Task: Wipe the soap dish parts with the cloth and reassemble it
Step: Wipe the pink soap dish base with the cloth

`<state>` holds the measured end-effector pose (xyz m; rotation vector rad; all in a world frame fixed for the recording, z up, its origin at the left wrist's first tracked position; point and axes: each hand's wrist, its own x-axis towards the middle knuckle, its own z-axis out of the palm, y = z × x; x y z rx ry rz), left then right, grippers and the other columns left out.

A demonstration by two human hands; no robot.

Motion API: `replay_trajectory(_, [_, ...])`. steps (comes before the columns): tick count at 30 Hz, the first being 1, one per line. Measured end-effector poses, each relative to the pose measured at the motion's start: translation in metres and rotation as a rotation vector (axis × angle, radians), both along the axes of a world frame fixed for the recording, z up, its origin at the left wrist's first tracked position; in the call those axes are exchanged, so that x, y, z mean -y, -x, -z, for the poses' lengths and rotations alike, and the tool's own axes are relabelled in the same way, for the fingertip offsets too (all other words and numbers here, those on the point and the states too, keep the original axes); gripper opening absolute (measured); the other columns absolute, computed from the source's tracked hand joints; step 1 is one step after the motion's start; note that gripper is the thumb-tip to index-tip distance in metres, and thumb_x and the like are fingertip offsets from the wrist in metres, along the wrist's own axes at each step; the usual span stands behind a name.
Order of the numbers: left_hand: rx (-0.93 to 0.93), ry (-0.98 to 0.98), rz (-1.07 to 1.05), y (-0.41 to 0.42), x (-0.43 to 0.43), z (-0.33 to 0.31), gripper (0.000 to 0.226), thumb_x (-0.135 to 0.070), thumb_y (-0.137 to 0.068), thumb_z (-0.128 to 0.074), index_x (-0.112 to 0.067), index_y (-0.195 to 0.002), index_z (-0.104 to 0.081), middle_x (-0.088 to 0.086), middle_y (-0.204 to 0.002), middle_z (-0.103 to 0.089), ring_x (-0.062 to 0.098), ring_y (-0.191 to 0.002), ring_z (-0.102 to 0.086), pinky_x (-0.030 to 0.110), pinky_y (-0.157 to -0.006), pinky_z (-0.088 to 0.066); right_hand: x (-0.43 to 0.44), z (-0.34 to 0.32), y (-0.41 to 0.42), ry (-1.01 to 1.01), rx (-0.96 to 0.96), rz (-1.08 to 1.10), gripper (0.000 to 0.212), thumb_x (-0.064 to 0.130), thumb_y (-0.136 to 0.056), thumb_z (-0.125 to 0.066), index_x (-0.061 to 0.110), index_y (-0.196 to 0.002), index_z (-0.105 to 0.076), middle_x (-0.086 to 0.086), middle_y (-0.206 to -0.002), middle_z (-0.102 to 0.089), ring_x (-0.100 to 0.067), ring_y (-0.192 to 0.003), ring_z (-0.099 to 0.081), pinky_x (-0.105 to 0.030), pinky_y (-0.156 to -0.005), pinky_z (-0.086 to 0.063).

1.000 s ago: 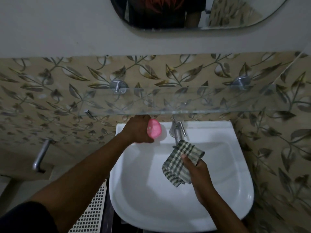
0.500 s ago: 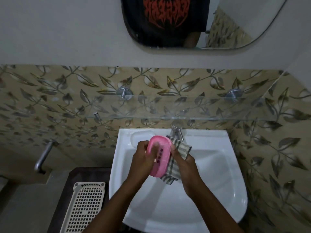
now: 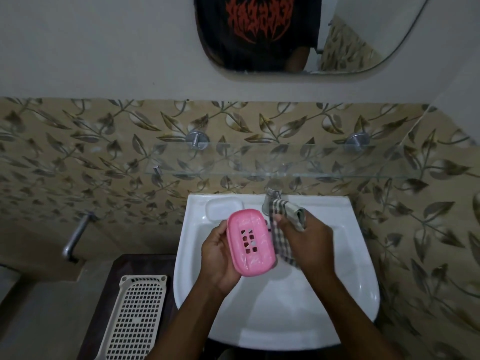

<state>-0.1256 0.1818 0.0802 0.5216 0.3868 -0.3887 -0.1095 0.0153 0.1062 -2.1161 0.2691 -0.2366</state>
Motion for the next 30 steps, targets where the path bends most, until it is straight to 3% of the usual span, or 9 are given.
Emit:
replay_trajectory(2, [0.022,0.02,0.025,0.0,0.0,0.0,0.055,-0.041,-0.095,-0.041,-0.004,-0.131,-0.06,0.026,-0.133,-0.057,0.046,-0.119,-0.05,0.059,-0.11,-0.032,0.006,-0.015,0.005,0.097,0.181,-0.082,0.03,0.048,-0.083,-0.065,0.024,-0.099,-0.073,0.008,-0.083,-0.071,-0.009,-0.075,-0.067,-0.029,-0.069,-0.056])
replay_trajectory(4, [0.003,0.011,-0.021,-0.001,0.004,0.0,0.048,-0.04,-0.094,-0.044,-0.007,-0.119,-0.067,0.022,-0.116,-0.066,0.041,-0.104,-0.061,0.055,-0.1,-0.043,0.005,-0.029,0.011,0.225,0.272,-0.227,0.03,0.05,-0.084,-0.062,0.025,-0.095,-0.074,0.014,-0.078,-0.065,-0.004,-0.069,-0.061,-0.02,-0.064,-0.048])
replay_trajectory(8, [0.031,-0.027,-0.055,-0.004,0.022,-0.006,0.049,-0.039,-0.094,-0.045,-0.004,-0.122,-0.064,0.022,-0.118,-0.065,0.038,-0.107,-0.061,0.048,-0.097,-0.048,-0.011,-0.033,0.014,0.636,0.249,-0.321,0.024,0.049,-0.079,-0.073,0.03,-0.094,-0.074,0.009,-0.077,-0.07,-0.012,-0.065,-0.066,-0.017,-0.06,-0.042])
replay_trajectory(10, [0.053,-0.081,-0.084,-0.005,0.028,-0.009,0.044,-0.038,-0.089,-0.048,-0.006,-0.112,-0.067,0.022,-0.109,-0.067,0.035,-0.097,-0.064,0.044,-0.09,-0.052,-0.017,-0.032,0.014,0.633,0.177,-0.303,0.032,0.055,-0.079,-0.07,0.031,-0.1,-0.074,0.009,-0.087,-0.074,-0.013,-0.076,-0.069,-0.018,-0.065,-0.043])
replay_trajectory(13, [0.116,-0.165,-0.108,-0.008,0.031,-0.011,0.045,-0.047,-0.089,-0.047,-0.011,-0.11,-0.064,0.02,-0.105,-0.068,0.034,-0.094,-0.066,0.047,-0.091,-0.052,-0.02,-0.034,0.013,0.561,0.117,-0.295,0.035,0.056,-0.082,-0.066,0.03,-0.105,-0.073,0.009,-0.096,-0.075,-0.013,-0.084,-0.07,-0.02,-0.071,-0.046])
replay_trajectory(19, [0.153,-0.233,-0.104,-0.013,0.028,-0.011,0.051,-0.05,-0.096,-0.035,-0.011,-0.112,-0.064,0.017,-0.097,-0.073,0.031,-0.085,-0.071,0.043,-0.077,-0.06,-0.013,-0.045,0.018,0.709,0.079,-0.321,0.028,0.054,-0.085,-0.062,0.032,-0.099,-0.071,0.009,-0.093,-0.073,-0.015,-0.083,-0.069,-0.023,-0.068,-0.047])
replay_trajectory(23, [0.145,-0.275,-0.046,-0.01,0.035,-0.012,0.053,-0.047,-0.1,-0.03,-0.012,-0.105,-0.068,0.012,-0.095,-0.076,0.025,-0.083,-0.073,0.038,-0.076,-0.059,-0.02,-0.048,0.018,0.6,0.141,-0.191,0.026,0.048,-0.083,-0.071,0.027,-0.098,-0.074,0.005,-0.088,-0.075,-0.017,-0.077,-0.071,-0.027,-0.067,-0.052])
replay_trajectory(27, [0.135,-0.224,-0.089,-0.012,0.034,-0.014,0.052,-0.047,-0.098,-0.035,-0.009,-0.108,-0.068,0.017,-0.1,-0.072,0.029,-0.087,-0.071,0.04,-0.079,-0.059,-0.025,-0.047,0.027,0.598,0.092,-0.331,0.027,0.047,-0.085,-0.066,0.03,-0.105,-0.073,0.007,-0.099,-0.075,-0.016,-0.088,-0.071,-0.027,-0.079,-0.053])
replay_trajectory(30, [0.104,-0.209,-0.094,-0.011,0.034,-0.014,0.054,-0.049,-0.098,-0.034,-0.01,-0.108,-0.07,0.018,-0.104,-0.071,0.031,-0.09,-0.07,0.043,-0.083,-0.057,-0.015,-0.049,0.027,0.669,0.046,-0.322,0.024,0.046,-0.085,-0.066,0.03,-0.103,-0.071,0.008,-0.098,-0.073,-0.016,-0.088,-0.069,-0.026,-0.075,-0.051])
